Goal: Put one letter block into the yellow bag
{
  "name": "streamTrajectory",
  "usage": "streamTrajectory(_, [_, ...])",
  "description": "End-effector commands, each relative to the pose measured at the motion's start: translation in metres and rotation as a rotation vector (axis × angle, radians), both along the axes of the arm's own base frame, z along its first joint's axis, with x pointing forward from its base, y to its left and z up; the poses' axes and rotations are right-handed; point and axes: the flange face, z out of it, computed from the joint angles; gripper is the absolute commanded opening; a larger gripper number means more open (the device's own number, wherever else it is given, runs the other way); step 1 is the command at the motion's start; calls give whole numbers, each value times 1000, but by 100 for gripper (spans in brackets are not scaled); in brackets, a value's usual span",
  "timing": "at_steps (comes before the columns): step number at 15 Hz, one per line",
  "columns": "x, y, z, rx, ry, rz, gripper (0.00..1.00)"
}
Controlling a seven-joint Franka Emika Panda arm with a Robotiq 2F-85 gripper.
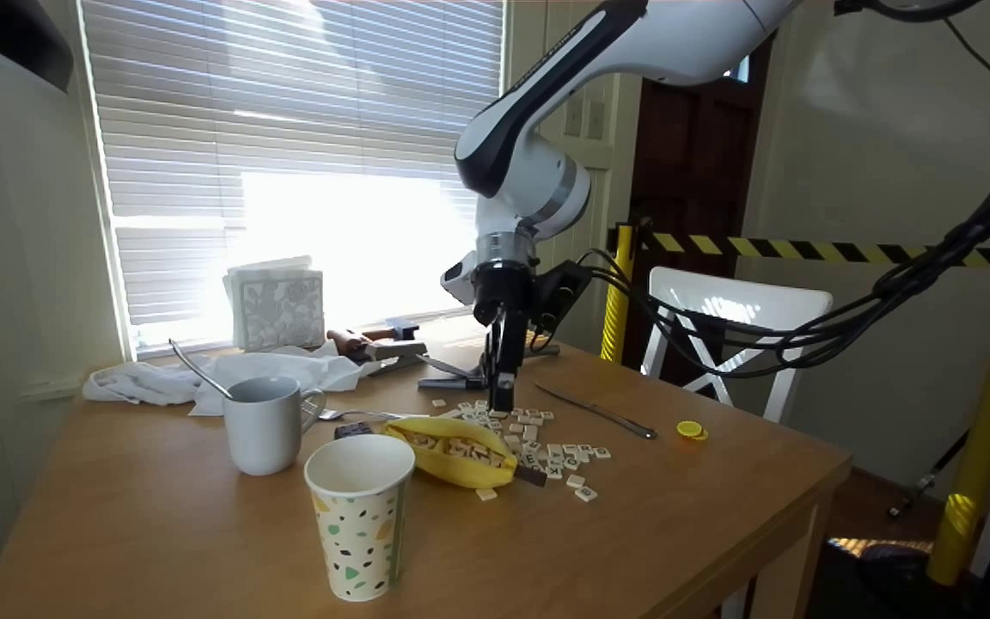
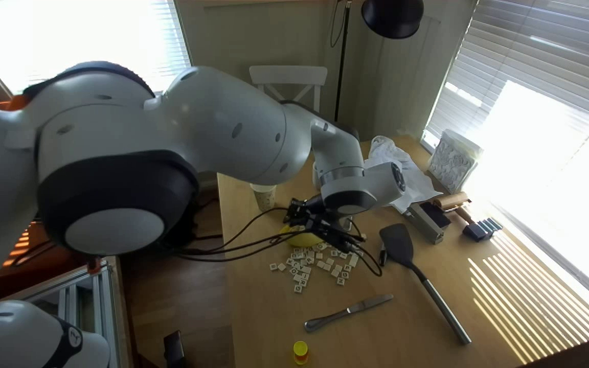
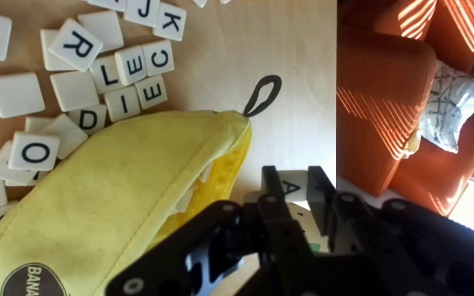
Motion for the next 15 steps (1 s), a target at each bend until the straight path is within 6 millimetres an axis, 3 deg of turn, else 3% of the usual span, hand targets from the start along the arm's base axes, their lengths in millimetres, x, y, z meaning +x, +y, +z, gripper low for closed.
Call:
streamTrajectory(1, [22,11,-2,-32,-14,65,5])
streamTrajectory(9, [54,17,-13,-91,-114,49,5])
streamTrajectory(10, [56,15,-14,-99,-121,45,47])
streamTrajectory(11, [58,14,-16,-101,-126,39,48])
streamTrajectory(15, [63,11,-20,-109,-138,31,74])
